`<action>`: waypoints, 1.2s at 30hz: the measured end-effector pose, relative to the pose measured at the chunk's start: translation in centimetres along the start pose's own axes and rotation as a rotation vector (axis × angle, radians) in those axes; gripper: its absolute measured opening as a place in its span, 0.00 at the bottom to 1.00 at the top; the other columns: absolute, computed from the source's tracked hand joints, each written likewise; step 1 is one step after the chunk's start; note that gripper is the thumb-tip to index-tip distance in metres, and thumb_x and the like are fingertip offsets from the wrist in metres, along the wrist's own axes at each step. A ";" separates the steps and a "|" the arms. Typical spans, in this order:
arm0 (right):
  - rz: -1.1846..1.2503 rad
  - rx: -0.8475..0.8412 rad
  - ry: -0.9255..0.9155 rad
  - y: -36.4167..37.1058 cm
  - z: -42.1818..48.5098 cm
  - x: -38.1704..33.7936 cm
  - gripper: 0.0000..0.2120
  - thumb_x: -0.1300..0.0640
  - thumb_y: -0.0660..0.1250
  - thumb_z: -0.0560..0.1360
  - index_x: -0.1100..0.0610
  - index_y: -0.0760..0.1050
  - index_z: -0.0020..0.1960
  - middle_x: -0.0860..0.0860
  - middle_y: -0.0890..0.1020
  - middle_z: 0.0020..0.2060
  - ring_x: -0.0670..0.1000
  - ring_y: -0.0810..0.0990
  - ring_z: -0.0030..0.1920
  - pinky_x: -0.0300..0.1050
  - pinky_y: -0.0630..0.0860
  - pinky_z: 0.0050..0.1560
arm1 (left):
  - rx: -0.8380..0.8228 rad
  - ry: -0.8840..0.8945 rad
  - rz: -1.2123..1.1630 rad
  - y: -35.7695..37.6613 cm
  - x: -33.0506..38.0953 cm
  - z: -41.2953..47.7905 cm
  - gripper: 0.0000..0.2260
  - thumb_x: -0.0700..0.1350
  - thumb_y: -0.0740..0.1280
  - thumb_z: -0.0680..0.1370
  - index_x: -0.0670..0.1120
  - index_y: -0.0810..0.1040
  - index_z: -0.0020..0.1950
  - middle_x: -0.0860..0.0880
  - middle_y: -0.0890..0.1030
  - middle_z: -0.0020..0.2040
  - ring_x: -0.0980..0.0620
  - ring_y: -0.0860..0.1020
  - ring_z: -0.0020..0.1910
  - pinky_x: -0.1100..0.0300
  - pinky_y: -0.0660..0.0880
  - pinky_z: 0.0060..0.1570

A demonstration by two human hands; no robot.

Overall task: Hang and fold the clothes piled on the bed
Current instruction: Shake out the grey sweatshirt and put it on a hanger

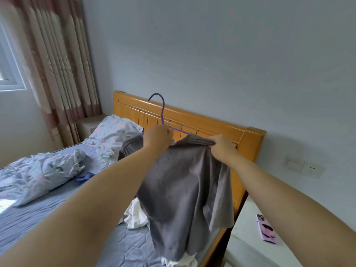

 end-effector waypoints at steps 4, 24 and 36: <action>0.014 -0.009 -0.009 -1.3 0.3 2.2 0.16 0.68 0.60 0.74 0.50 0.77 0.38 0.50 0.81 0.38 0.52 0.77 0.43 0.43 0.69 0.42 | 0.154 0.056 0.072 -0.5 -5.3 0.4 0.21 0.54 0.62 0.79 0.45 0.67 0.67 0.44 0.68 0.67 0.44 0.66 0.66 0.49 0.65 0.63; -0.034 0.092 0.180 -5.7 -1.6 9.3 0.11 0.59 0.58 0.81 0.54 0.74 0.41 0.50 0.78 0.40 0.51 0.75 0.44 0.41 0.66 0.42 | -0.222 0.142 -0.341 7.3 3.3 1.7 0.08 0.42 0.59 0.82 0.44 0.78 0.53 0.46 0.79 0.47 0.48 0.76 0.47 0.57 0.71 0.49; -0.204 0.459 0.494 -12.4 -18.0 6.6 0.20 0.46 0.56 0.79 0.59 0.76 0.38 0.53 0.79 0.34 0.56 0.76 0.39 0.46 0.69 0.40 | -0.373 0.588 -0.545 5.4 15.6 -6.8 0.08 0.40 0.61 0.80 0.39 0.79 0.49 0.43 0.80 0.45 0.46 0.73 0.45 0.58 0.63 0.41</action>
Point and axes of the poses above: each hand's wrist, its own z-axis towards the middle knuckle, its own y-axis out of the palm, x = y × z, the point moved 8 cm from there along z, towards the middle knuckle
